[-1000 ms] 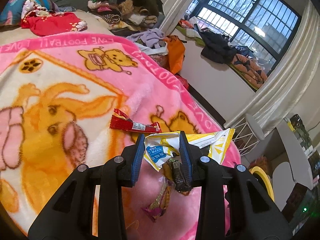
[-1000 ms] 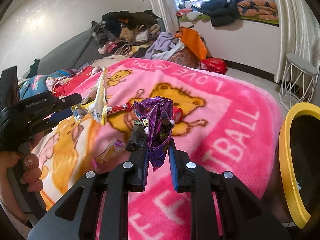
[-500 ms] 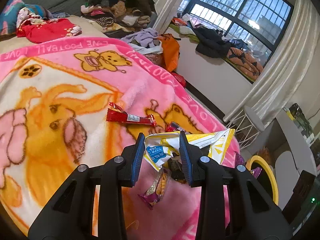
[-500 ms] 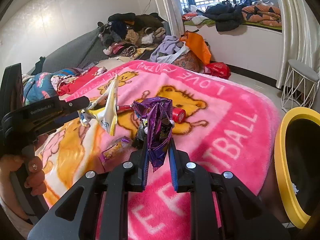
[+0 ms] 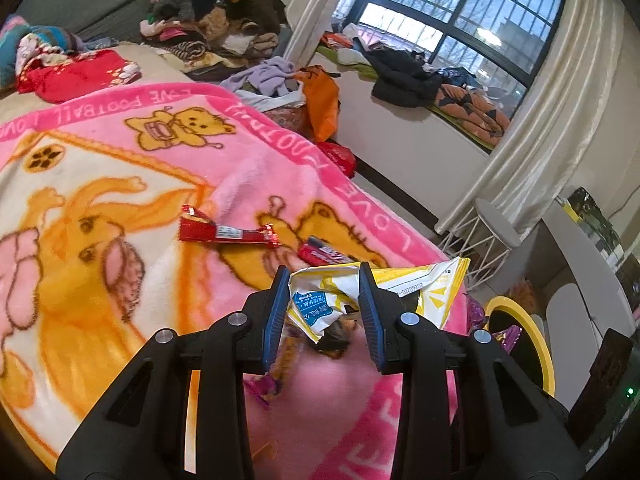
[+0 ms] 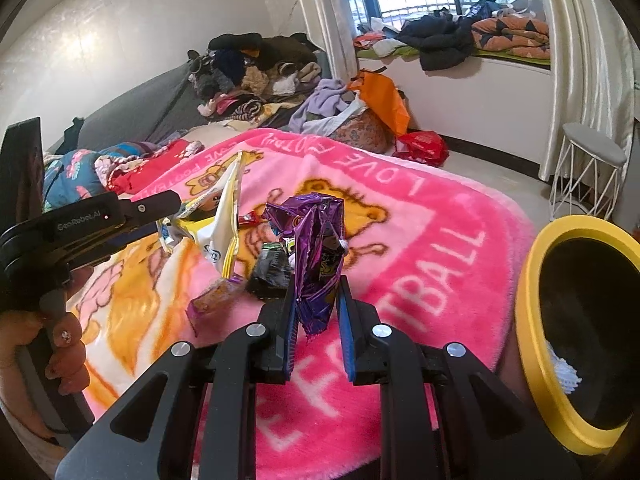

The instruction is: Collect trash

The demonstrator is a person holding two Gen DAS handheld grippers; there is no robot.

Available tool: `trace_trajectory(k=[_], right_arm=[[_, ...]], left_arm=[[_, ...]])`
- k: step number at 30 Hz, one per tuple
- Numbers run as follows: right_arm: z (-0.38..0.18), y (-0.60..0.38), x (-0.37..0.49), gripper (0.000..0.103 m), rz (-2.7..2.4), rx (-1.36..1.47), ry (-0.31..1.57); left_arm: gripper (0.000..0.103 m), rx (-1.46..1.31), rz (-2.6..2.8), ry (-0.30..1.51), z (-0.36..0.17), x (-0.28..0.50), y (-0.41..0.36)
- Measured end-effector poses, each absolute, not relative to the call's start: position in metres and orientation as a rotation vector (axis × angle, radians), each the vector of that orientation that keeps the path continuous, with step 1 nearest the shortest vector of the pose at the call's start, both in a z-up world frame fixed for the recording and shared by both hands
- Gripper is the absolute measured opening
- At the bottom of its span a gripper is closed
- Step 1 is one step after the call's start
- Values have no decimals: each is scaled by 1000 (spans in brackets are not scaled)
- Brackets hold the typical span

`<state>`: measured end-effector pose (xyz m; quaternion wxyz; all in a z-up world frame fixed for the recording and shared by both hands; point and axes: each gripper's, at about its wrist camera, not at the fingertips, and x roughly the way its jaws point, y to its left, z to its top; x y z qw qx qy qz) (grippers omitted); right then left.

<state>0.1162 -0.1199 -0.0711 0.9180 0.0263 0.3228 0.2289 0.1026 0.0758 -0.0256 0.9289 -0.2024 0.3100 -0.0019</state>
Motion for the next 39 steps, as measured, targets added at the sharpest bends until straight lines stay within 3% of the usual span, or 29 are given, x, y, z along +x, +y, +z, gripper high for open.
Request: trace_trajectory(k=[39], right_arm=[[-64,-220,115,17,246,147,600]], left_arm=[[28,-253,-175,642,-13,113,-27]])
